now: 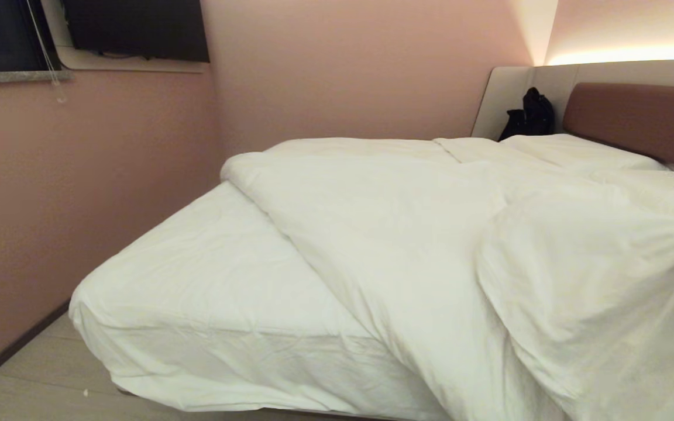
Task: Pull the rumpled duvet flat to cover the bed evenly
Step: Flatten the corners of the folded blanket
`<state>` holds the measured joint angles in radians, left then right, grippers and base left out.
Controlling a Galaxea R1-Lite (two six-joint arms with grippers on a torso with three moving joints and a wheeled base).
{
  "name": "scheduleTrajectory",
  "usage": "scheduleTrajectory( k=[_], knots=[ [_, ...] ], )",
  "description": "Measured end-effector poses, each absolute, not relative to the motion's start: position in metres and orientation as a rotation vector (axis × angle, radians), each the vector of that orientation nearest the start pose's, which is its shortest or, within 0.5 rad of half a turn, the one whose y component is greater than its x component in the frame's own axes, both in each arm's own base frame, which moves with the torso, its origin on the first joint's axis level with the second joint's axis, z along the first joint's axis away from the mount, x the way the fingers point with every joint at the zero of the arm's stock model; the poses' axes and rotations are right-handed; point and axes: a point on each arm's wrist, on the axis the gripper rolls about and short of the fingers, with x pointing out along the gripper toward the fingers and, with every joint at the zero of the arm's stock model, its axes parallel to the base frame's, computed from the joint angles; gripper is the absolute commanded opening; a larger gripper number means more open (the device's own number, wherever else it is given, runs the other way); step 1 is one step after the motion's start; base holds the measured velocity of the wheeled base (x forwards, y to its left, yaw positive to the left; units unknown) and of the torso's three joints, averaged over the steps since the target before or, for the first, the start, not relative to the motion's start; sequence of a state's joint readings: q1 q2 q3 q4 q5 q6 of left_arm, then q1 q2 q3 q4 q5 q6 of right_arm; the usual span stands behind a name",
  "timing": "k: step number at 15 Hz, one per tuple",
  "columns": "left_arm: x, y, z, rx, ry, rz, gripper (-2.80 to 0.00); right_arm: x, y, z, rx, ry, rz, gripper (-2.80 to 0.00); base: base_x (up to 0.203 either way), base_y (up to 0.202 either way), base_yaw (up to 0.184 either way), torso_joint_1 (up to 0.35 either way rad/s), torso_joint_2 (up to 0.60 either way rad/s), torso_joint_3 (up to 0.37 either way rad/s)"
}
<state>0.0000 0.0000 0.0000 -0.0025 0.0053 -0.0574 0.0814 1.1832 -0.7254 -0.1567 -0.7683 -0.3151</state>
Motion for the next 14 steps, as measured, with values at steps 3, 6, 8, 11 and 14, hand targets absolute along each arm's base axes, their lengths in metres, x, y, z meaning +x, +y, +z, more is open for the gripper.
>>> scheduleTrajectory(
  k=[3,6,8,11,14],
  knots=[
    [-0.023,0.000,0.076,-0.057,-0.003,0.006,-2.80,0.122,-0.014,0.248,-0.390,0.337,-0.709,-2.80,0.000,0.000,0.000,0.000,0.00,0.000],
    [-0.023,0.000,0.076,-0.058,-0.003,0.005,-2.80,0.083,-0.018,0.249,-0.367,0.314,-0.758,-2.80,0.000,0.000,0.000,0.000,0.00,0.000],
    [-0.023,0.000,0.076,-0.057,-0.003,0.005,-2.80,0.062,-0.019,0.241,-0.366,0.328,-0.778,-2.80,0.000,0.000,0.000,0.000,0.00,0.000],
    [-0.023,0.000,0.076,-0.057,-0.003,0.006,-2.80,0.038,-0.018,0.227,-0.374,0.361,-0.796,-2.80,0.000,0.000,0.000,0.000,0.00,0.000],
    [-0.023,0.000,0.076,-0.057,-0.003,0.006,-2.80,0.026,-0.018,0.215,-0.387,0.403,-0.794,-2.80,0.000,0.000,0.000,0.000,0.00,0.000]
  ],
)
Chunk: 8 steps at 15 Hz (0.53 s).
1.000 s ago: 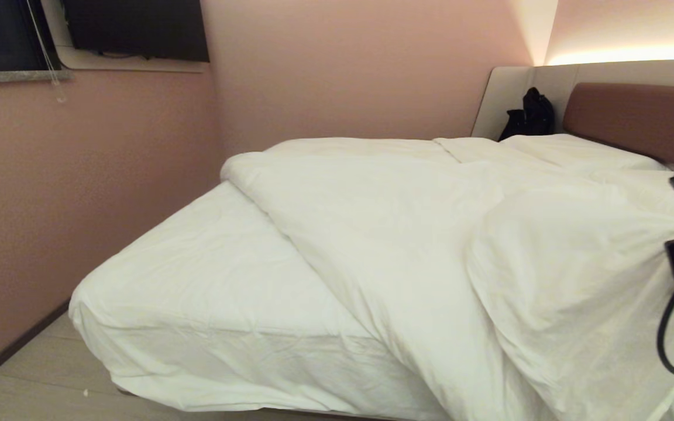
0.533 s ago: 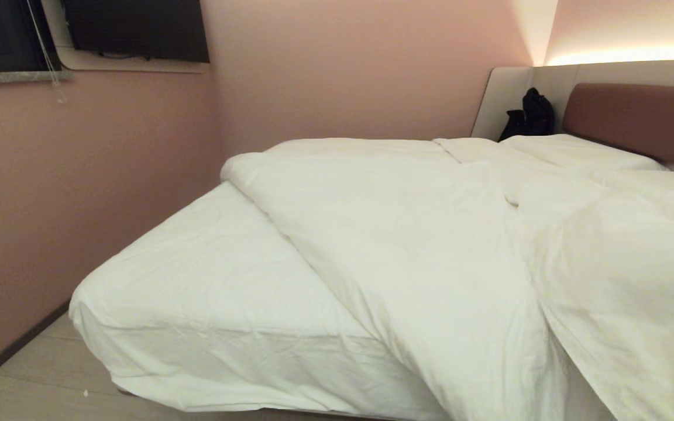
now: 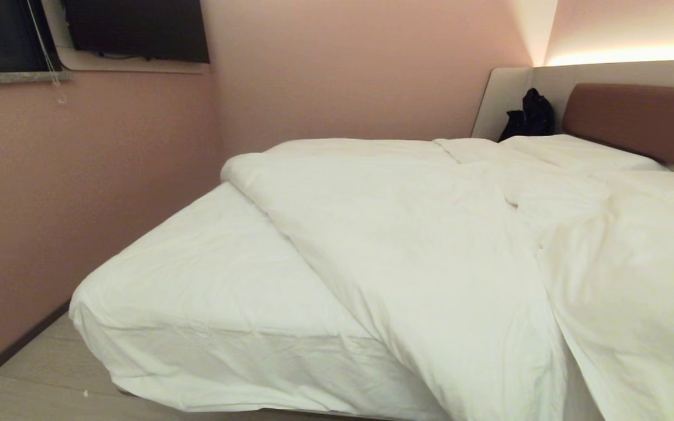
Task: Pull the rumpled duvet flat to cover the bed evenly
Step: Flatten the corners of the folded blanket
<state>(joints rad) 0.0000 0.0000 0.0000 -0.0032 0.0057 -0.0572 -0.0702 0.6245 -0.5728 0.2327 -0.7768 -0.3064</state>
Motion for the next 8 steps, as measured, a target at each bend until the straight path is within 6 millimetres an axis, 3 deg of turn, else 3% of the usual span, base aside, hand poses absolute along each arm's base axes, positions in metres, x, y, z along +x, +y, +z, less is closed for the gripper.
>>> scheduleTrajectory(
  k=[1,2,8],
  knots=[
    [-0.0228,0.0001,0.0758,-0.058,-0.003,0.006,-2.80,0.0237,-0.0176,0.2126,-0.389,0.412,-0.798,-2.80,0.000,0.000,0.000,0.000,0.00,0.000],
    [-0.0228,0.0001,0.0758,-0.058,-0.003,0.005,-2.80,0.0220,-0.0177,0.2111,-0.389,0.420,-0.804,0.00,0.000,0.000,0.000,0.000,0.00,0.000],
    [-0.0228,0.0001,0.0758,-0.057,-0.003,0.005,-2.80,0.0178,-0.0175,0.2097,-0.386,0.415,-0.815,0.00,0.000,0.000,0.000,0.000,0.00,0.000]
  ],
)
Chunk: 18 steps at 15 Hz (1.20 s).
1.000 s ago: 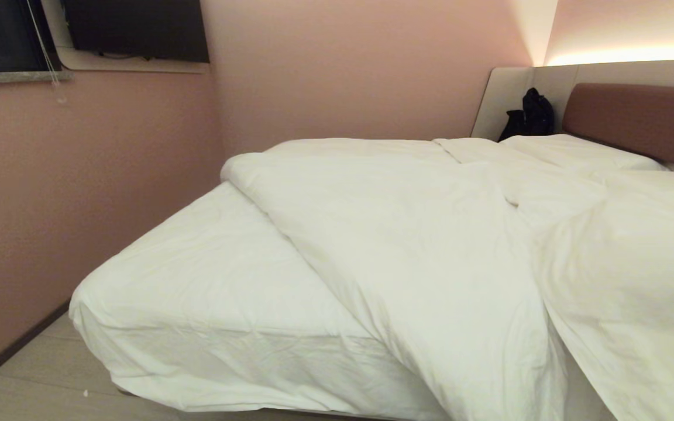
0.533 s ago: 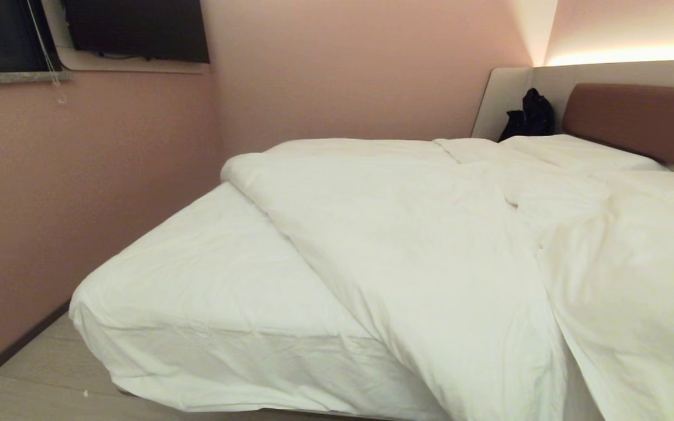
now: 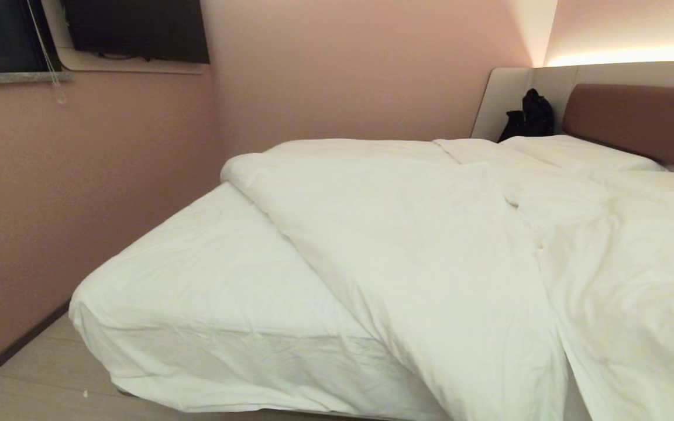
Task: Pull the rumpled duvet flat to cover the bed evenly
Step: Flatten the corners of the folded blanket
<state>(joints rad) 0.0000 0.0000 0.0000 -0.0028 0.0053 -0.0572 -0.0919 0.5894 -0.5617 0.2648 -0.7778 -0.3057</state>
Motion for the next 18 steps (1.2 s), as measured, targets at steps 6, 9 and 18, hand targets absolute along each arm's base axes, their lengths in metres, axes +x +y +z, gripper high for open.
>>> scheduleTrajectory(
  k=[6,9,18],
  knots=[
    [-0.023,0.000,0.076,-0.057,-0.003,0.005,-2.80,-0.003,-0.015,0.223,-0.354,0.314,-0.807,0.00,0.000,0.000,0.000,0.000,0.00,0.000],
    [-0.023,0.000,0.076,-0.057,-0.003,0.006,-2.80,-0.033,-0.012,0.239,-0.310,0.187,-0.768,0.00,0.000,0.000,0.000,0.000,0.00,0.000],
    [-0.023,0.000,0.076,-0.057,-0.003,0.005,-2.80,-0.082,-0.006,0.243,-0.261,0.057,-0.661,0.00,0.000,0.000,0.000,0.000,0.00,0.000]
  ],
)
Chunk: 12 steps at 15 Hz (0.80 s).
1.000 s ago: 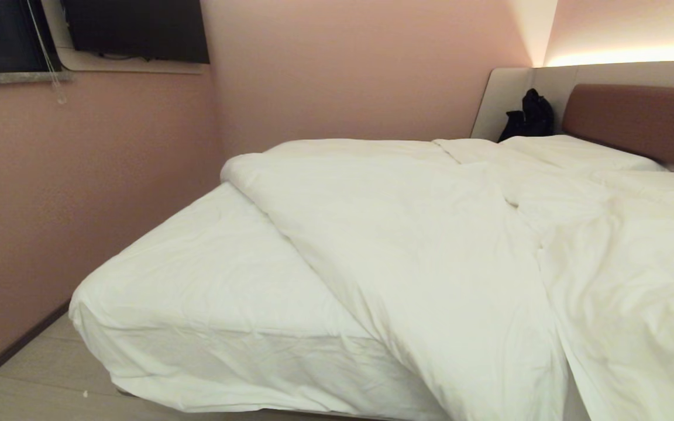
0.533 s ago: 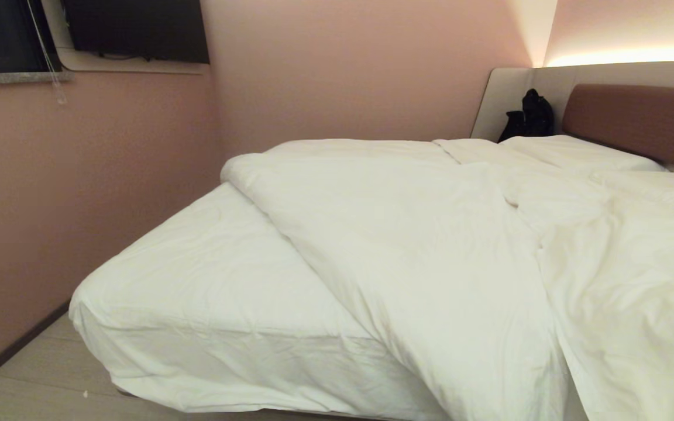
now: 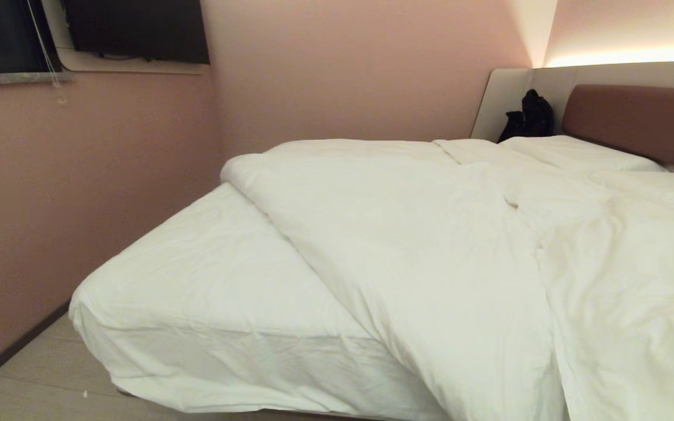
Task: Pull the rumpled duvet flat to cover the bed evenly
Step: Flatten the corners of the folded blanket
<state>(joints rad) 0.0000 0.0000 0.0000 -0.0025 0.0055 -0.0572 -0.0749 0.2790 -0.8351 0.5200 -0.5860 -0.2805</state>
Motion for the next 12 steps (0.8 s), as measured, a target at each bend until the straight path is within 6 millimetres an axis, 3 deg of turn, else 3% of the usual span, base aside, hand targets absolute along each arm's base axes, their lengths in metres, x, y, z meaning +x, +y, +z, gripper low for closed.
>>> scheduleTrajectory(
  k=[9,10,12],
  knots=[
    [-0.023,0.000,0.076,-0.058,-0.003,0.005,-2.80,-0.080,-0.014,0.240,-0.189,0.019,-0.550,0.00,0.000,0.000,0.000,0.000,0.00,0.000],
    [-0.023,0.000,0.076,-0.058,-0.003,0.006,-2.80,-0.078,-0.015,0.238,-0.184,0.026,-0.537,-2.80,0.000,0.000,0.000,0.000,0.00,0.000],
    [-0.023,0.000,0.076,-0.058,-0.003,0.006,-2.80,-0.074,-0.016,0.232,-0.180,0.048,-0.525,-2.80,0.000,0.000,0.000,0.000,0.00,0.000]
  ],
)
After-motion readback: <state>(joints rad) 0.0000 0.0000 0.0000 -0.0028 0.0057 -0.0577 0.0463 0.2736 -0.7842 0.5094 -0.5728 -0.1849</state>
